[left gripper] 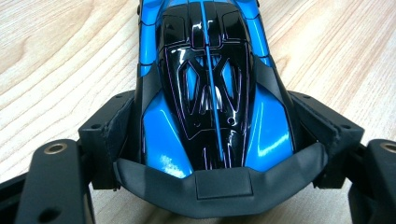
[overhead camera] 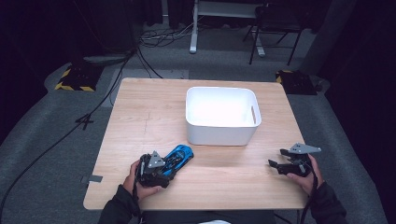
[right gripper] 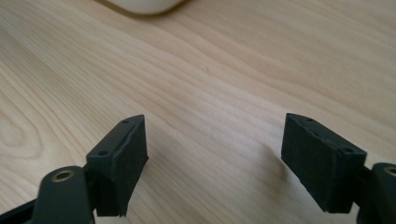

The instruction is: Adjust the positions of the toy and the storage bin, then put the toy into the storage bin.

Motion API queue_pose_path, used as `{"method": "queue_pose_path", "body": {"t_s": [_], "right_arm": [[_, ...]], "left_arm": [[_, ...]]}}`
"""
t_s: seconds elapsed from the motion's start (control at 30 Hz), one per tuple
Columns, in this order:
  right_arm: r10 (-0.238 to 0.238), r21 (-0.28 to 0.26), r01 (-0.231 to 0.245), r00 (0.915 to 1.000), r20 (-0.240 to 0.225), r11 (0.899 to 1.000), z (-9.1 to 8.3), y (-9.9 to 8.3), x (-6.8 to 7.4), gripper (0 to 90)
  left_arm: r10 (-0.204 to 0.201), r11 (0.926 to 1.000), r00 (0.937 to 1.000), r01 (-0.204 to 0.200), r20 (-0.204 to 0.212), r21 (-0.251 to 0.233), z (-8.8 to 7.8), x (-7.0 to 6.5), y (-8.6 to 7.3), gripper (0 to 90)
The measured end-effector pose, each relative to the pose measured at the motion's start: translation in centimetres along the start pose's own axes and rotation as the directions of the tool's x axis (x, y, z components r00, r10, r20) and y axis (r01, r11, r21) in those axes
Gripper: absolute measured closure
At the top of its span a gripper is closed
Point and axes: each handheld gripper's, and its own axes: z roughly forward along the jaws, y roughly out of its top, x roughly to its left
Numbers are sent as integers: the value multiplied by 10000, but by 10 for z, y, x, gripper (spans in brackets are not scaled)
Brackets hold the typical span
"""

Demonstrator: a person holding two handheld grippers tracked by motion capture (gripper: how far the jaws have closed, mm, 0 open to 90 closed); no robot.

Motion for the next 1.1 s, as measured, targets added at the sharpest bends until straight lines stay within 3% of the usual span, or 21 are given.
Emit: {"method": "queue_pose_path", "body": {"t_s": [0.27,0.83,0.9,0.97,1.1], "right_arm": [[287,60,-288,9995,166,9996,-2,-5,-2,206],[244,90,-245,9997,100,9997,-1,-4,-3,195],[218,88,-218,9997,95,9997,-1,-4,-3,194],[193,119,-194,9998,78,9997,-1,-5,-3,195],[155,116,-155,9999,53,9998,-1,-5,-3,195]], "left_arm": [[1,10000,10000,-1,-5,-1,0,0,0,231],[93,10000,9998,-93,-188,9,0,-1,1,237],[-48,10000,9999,48,-130,16,1,-2,1,238],[171,9999,9992,-172,-375,-6,1,-4,4,238],[87,9998,9991,-94,-409,-161,0,-5,4,240]]}}
